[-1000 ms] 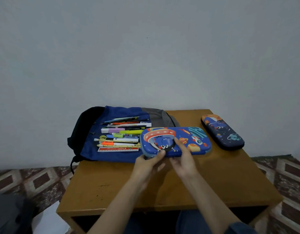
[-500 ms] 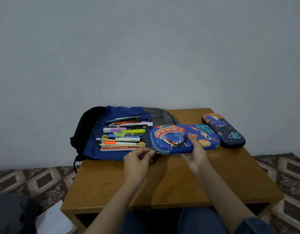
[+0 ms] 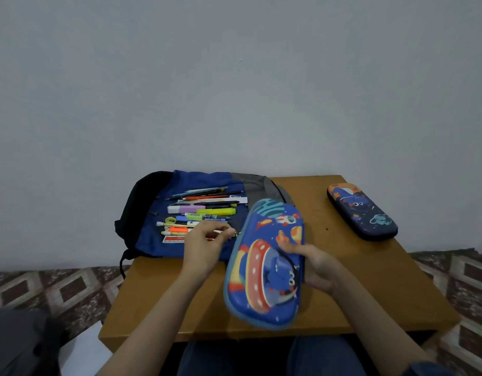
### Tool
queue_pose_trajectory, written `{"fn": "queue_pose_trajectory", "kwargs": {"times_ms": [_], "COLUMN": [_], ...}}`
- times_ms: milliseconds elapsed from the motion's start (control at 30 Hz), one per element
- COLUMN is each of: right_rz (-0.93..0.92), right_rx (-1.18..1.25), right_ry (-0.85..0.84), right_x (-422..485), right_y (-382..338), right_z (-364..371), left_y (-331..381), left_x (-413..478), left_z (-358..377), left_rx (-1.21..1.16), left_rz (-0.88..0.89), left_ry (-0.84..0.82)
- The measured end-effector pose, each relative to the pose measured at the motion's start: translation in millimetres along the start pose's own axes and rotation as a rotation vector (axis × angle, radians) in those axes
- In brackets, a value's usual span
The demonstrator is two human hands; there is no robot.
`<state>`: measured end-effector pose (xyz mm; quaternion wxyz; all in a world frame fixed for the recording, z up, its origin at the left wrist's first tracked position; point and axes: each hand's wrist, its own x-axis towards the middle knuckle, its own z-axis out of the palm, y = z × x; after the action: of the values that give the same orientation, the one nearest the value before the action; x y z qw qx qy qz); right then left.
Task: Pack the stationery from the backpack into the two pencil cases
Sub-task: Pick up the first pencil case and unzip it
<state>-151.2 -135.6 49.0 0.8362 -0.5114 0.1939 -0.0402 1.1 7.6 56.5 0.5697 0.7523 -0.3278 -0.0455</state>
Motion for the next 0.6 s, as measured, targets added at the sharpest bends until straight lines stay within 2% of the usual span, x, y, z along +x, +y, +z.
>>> {"fn": "queue_pose_trajectory", "kwargs": {"times_ms": [100, 233, 400, 500, 533, 600], "right_rz": [0.084, 0.137, 0.079, 0.008, -0.019, -0.113], "right_rx": [-0.161, -0.159, 0.111, 0.428, 0.546, 0.593], "right_ry": [-0.195, -0.244, 0.029, -0.058, 0.027, 0.23], "right_x": [-3.5, -10.8, -3.5, -11.4, -11.0, -14.5], "right_y": [5.4, 11.6, 11.0, 17.5, 19.9, 23.6], "right_z": [-3.1, -3.9, -11.7, -18.4, -26.1, -31.2], "left_y": [-4.0, -8.9, -10.4, -16.2, -16.7, -16.4], "left_x": [5.1, 10.8, 11.9, 11.0, 8.5, 3.5], "left_z": [-3.2, -9.0, -10.9, -16.1, -16.5, -15.2], "left_rx": [-0.029, -0.062, -0.328, -0.305, -0.291, -0.323], "left_rz": [-0.032, -0.086, -0.205, -0.235, -0.235, -0.229], "left_ry": [0.027, -0.06, -0.098, -0.059, -0.051, -0.027]}}
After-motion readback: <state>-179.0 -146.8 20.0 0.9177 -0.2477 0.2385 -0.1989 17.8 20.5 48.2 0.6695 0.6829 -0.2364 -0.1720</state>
